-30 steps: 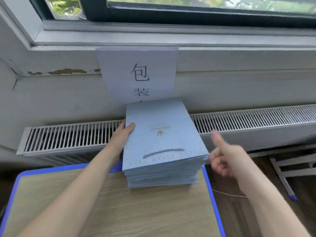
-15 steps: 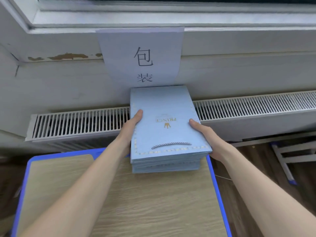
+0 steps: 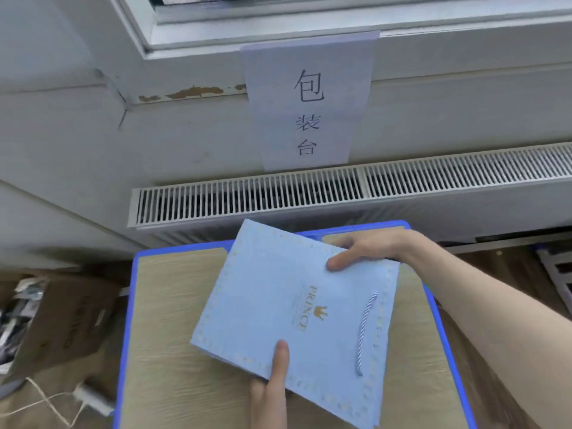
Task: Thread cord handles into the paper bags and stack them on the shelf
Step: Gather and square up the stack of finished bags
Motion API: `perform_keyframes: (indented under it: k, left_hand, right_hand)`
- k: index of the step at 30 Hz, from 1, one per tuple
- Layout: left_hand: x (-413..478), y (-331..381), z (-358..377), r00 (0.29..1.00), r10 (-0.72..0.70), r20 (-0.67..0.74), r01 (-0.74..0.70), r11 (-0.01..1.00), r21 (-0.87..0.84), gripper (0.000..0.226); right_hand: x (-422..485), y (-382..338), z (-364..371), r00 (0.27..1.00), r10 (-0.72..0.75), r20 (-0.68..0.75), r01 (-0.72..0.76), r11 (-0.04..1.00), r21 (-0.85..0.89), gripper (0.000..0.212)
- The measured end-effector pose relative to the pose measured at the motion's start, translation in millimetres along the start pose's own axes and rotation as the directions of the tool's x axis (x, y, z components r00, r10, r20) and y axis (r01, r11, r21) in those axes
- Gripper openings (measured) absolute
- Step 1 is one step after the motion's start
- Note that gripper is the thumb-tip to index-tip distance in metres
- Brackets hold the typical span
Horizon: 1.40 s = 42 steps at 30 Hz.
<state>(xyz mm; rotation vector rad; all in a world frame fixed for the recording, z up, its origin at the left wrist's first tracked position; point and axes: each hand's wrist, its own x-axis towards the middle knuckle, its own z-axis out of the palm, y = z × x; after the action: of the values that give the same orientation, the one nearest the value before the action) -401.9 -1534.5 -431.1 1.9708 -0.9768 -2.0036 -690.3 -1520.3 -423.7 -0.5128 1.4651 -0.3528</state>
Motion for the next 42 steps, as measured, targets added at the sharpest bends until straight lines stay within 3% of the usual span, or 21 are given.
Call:
perform_keyframes:
  k: [2, 4, 6, 8, 10, 12, 14, 16, 18, 20, 21, 22, 24, 26, 28, 31, 37, 42]
  left_hand:
    - [-1.2, -14.3, -16.7, 0.998, -0.033, 0.048, 0.030, 0.997, 0.070, 0.036]
    - [0.0, -14.8, -27.5, 0.991, -0.081, 0.102, 0.057, 0.974, 0.220, 0.043]
    - [-1.7, -2.0, -45.9, 0.962, -0.140, 0.236, 0.029, 0.906, 0.422, 0.058]
    - [-2.9, 22.8, -66.6, 0.956, -0.151, 0.252, -0.031, 0.802, 0.597, 0.069]
    - [6.8, 58.4, -83.8, 0.983, 0.116, 0.139, -0.179, 0.724, 0.666, 0.066]
    - [27.1, 89.1, -91.3, 0.920, 0.392, 0.018, -0.311, 0.701, 0.642, 0.065]
    - [49.6, 108.0, -75.2, 0.916, 0.383, 0.122, -0.350, 0.609, 0.712, 0.110]
    - [67.3, 107.7, -50.1, 0.933, 0.298, 0.204, -0.340, 0.536, 0.773, 0.137]
    - [80.6, 102.9, -35.5, 0.935, 0.285, 0.212, -0.330, 0.478, 0.814, 0.139]
    - [89.8, 97.0, -35.8, 0.942, 0.279, 0.185, -0.308, 0.511, 0.802, 0.127]
    - [92.4, 95.4, -36.4, 0.954, 0.241, 0.178, -0.288, 0.579, 0.763, 0.113]
    - [94.0, 93.4, -37.2, 0.962, 0.202, 0.182, -0.271, 0.653, 0.707, 0.099]
    - [90.7, 91.4, -36.9, 0.956, 0.145, 0.254, -0.273, 0.752, 0.600, 0.064]
    - [81.4, 93.2, -33.2, 0.945, 0.119, 0.304, -0.283, 0.762, 0.583, 0.040]
    - [76.3, 96.1, -31.6, 0.942, 0.088, 0.323, -0.267, 0.779, 0.567, 0.033]
    - [72.8, 103.6, -32.4, 0.927, -0.021, 0.375, -0.189, 0.838, 0.512, 0.033]
    - [76.7, 93.2, -41.5, 0.872, -0.162, 0.463, -0.040, 0.917, 0.396, 0.047]
    - [61.4, 57.1, -41.4, 0.818, 0.040, 0.574, -0.184, 0.963, 0.195, 0.067]
  right_hand:
    - [10.7, -11.5, 9.0, 1.000, 0.014, 0.015, -0.010, 0.977, -0.212, 0.046]
    - [16.4, -18.4, 11.3, 0.999, 0.024, -0.036, -0.034, 0.945, -0.325, 0.061]
    - [15.1, -24.5, 11.3, 0.990, 0.025, -0.136, -0.080, 0.907, -0.414, 0.069]
    - [8.7, -29.4, 11.9, 0.979, 0.020, -0.201, -0.113, 0.880, -0.461, 0.065]
    - [0.2, -33.9, 16.5, 0.974, 0.014, -0.227, -0.120, 0.879, -0.462, 0.057]
    - [-7.3, -37.1, 25.4, 0.960, -0.014, -0.280, -0.130, 0.861, -0.492, 0.057]
    - [-13.0, -39.2, 36.4, 0.924, -0.069, -0.377, -0.148, 0.842, -0.519, 0.063]
    - [-20.7, -33.0, 48.2, 0.843, -0.170, -0.510, -0.150, 0.837, -0.526, 0.071]
    - [-32.5, -17.2, 66.7, 0.674, -0.269, -0.688, -0.140, 0.868, -0.476, 0.083]
    - [-43.4, 8.5, 94.4, 0.456, -0.196, -0.868, -0.055, 0.967, -0.248, 0.103]
    - [-45.5, 25.6, 109.0, 0.396, -0.086, -0.914, 0.032, 0.996, -0.080, 0.115]
    - [-46.7, 38.6, 123.8, 0.397, 0.042, -0.917, 0.132, 0.986, 0.103, 0.126]
    - [-39.6, 59.5, 149.8, 0.550, 0.266, -0.792, 0.270, 0.841, 0.469, 0.136]
    - [-27.1, 72.3, 166.7, 0.700, 0.267, -0.662, 0.357, 0.673, 0.649, 0.115]
    - [-17.0, 81.4, 171.8, 0.711, 0.199, -0.675, 0.437, 0.628, 0.644, 0.108]
    - [-17.5, 87.4, 172.8, 0.688, 0.127, -0.715, 0.492, 0.643, 0.587, 0.120]
    - [-18.1, 104.3, 169.2, 0.712, 0.185, -0.678, 0.434, 0.642, 0.631, 0.154]
    - [-34.5, 112.4, 156.8, 0.780, 0.103, -0.618, 0.474, 0.548, 0.690, 0.115]
